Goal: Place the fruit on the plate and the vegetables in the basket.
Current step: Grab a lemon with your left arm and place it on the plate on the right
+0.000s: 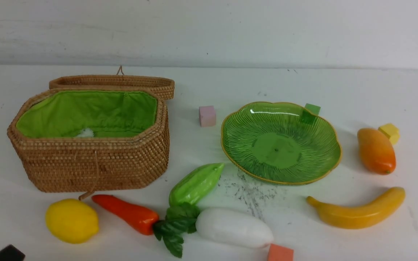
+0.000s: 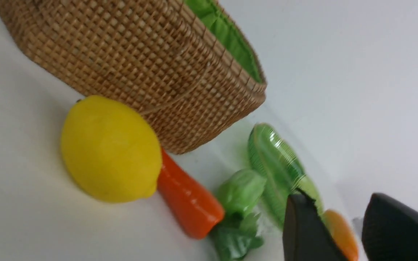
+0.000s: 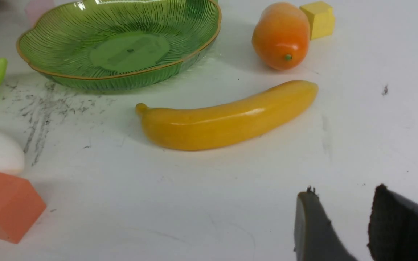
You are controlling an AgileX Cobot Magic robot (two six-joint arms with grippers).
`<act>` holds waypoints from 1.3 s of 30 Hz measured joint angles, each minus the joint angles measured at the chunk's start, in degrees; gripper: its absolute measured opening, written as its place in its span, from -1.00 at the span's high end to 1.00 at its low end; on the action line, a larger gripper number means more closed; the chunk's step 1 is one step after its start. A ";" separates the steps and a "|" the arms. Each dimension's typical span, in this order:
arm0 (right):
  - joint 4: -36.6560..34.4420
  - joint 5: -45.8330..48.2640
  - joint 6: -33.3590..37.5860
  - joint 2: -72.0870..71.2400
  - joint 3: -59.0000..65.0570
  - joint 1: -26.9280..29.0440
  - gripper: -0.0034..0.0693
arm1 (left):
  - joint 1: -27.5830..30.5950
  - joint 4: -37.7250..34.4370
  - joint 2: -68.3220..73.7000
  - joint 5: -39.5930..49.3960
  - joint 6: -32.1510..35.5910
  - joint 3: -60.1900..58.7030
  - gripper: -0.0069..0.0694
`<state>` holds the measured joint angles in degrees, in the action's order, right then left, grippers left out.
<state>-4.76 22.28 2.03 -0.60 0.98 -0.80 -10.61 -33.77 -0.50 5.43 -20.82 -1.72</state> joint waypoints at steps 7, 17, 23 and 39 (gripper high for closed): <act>0.00 0.00 0.00 0.00 0.00 0.00 0.24 | 0.00 -2.97 0.00 -5.43 -0.13 2.44 0.41; -15.38 -9.36 -8.95 0.00 0.64 0.00 0.24 | 0.00 5.96 6.07 25.22 6.94 25.66 0.85; -28.26 -19.79 -14.67 0.00 0.64 0.00 0.26 | 0.00 11.44 17.45 37.26 8.67 34.36 0.85; -20.99 46.43 7.09 32.72 -63.54 -11.88 0.59 | 0.00 18.24 39.43 47.07 14.84 46.46 0.85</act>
<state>-25.75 68.71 9.12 32.12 -62.55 -12.68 -10.61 -15.53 38.93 52.50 -5.98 44.74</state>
